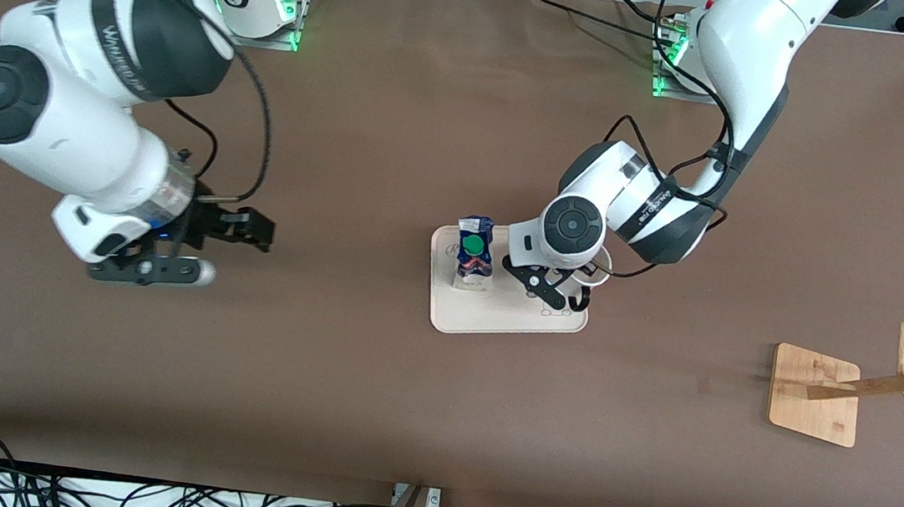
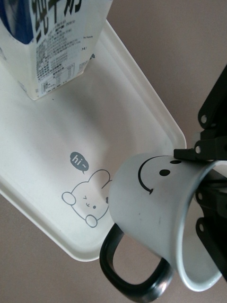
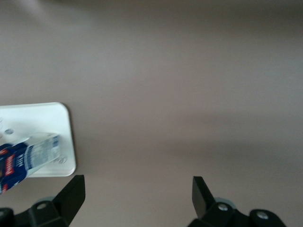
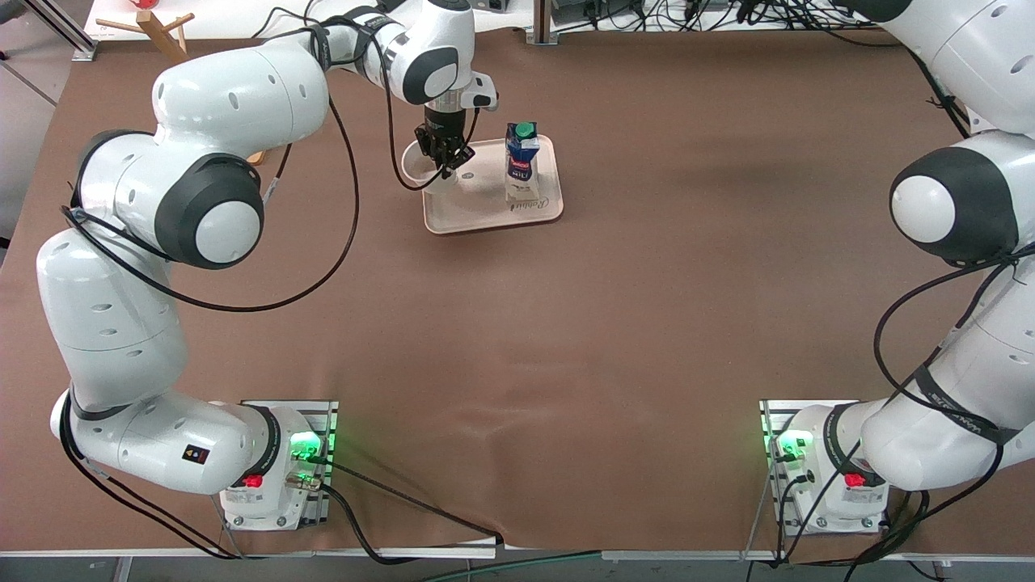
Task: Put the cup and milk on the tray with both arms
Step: 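Open the right gripper and withdraw while the left gripper lowers the mug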
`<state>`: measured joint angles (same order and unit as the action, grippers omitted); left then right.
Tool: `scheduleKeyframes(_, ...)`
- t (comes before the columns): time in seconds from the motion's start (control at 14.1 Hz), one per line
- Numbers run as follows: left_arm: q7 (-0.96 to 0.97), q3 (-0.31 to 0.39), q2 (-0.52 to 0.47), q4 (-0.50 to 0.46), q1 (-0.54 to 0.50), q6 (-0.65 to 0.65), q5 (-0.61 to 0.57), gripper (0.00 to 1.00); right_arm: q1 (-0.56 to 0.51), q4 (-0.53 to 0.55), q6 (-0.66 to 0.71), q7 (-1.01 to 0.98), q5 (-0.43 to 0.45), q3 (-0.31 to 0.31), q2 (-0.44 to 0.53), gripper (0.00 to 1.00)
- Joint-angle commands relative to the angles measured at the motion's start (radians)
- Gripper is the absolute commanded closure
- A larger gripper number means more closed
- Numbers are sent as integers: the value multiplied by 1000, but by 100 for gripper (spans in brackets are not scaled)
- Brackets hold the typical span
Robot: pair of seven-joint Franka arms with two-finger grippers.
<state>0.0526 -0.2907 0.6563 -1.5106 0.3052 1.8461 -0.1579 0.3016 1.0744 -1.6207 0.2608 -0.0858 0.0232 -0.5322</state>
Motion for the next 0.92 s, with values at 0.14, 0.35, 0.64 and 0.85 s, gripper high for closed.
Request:
scheduleKeyframes(0.14, 22, 41, 23, 61, 11, -24, 136, 100, -6, 18, 76, -15, 6, 135, 26, 0)
scheduleKeyframes(0.35, 105, 68, 39, 72, 9, -25, 234, 100, -28, 19, 78, -23, 4, 166, 26, 0)
scheduleKeyframes(0.64, 277, 85, 81, 105, 11, -22, 330, 100, -85, 16, 164, -148, -9, 202, 29, 0)
scheduleKeyframes(0.85, 371, 97, 101, 121, 12, -24, 400, 100, -150, 18, 213, -230, -35, 199, 73, 0)
